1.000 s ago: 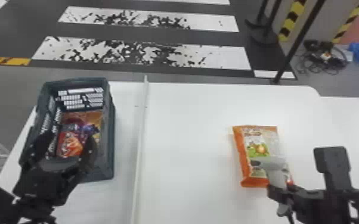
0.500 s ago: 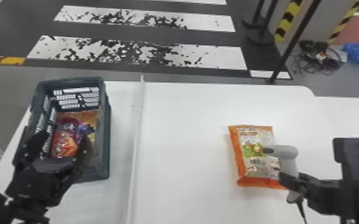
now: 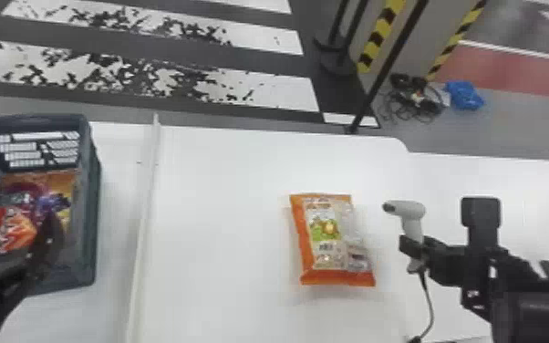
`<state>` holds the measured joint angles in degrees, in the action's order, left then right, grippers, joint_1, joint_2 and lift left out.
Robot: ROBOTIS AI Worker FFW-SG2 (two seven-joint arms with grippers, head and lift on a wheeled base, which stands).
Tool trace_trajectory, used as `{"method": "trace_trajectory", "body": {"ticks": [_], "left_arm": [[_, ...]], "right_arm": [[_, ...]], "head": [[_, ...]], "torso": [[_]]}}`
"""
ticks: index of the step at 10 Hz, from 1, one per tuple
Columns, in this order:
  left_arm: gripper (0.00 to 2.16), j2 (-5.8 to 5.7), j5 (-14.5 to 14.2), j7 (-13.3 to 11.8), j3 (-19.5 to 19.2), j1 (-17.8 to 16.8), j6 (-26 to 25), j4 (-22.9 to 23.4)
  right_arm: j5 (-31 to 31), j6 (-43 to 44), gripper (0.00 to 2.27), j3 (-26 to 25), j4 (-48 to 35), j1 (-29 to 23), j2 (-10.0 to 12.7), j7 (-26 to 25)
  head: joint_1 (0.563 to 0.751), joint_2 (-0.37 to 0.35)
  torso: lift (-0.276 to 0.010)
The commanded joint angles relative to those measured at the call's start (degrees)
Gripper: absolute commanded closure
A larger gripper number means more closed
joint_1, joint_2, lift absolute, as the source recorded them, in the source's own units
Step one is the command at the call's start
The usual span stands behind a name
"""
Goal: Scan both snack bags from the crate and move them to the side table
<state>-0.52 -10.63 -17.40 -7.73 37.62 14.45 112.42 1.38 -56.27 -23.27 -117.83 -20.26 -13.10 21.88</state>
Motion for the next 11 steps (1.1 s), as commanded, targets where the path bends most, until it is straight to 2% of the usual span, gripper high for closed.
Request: {"method": "trace_trajectory", "body": {"ticks": [1, 3, 7, 11], "left_arm": [[0.14, 0.0, 0.0, 0.0, 0.0, 0.1, 0.0, 0.1], [0.14, 0.08, 0.0, 0.0, 0.0, 0.1, 0.0, 0.1], [0.14, 0.0, 0.0, 0.0, 0.0, 0.1, 0.0, 0.2], [0.14, -0.09, 0.0, 0.0, 0.1, 0.1, 0.0, 0.1]], "right_arm": [[0.4, 5.0, 2.25, -0.2, 6.0, 1.5, -1.0, -0.2], [0.6, 12.7, 2.25, 0.3, 12.4, 3.0, -1.5, -1.3], [2.1, 16.1, 2.25, 1.9, 20.6, 5.8, -2.5, -1.6], [2.8, 16.2, 2.25, 2.8, 22.1, 6.0, -2.5, -1.6]], "head": [[0.695, -0.291], [0.695, -0.314], [0.695, -0.33], [0.695, -0.334]], "torso": [[-0.075], [-0.075], [-0.075], [-0.075]]}}
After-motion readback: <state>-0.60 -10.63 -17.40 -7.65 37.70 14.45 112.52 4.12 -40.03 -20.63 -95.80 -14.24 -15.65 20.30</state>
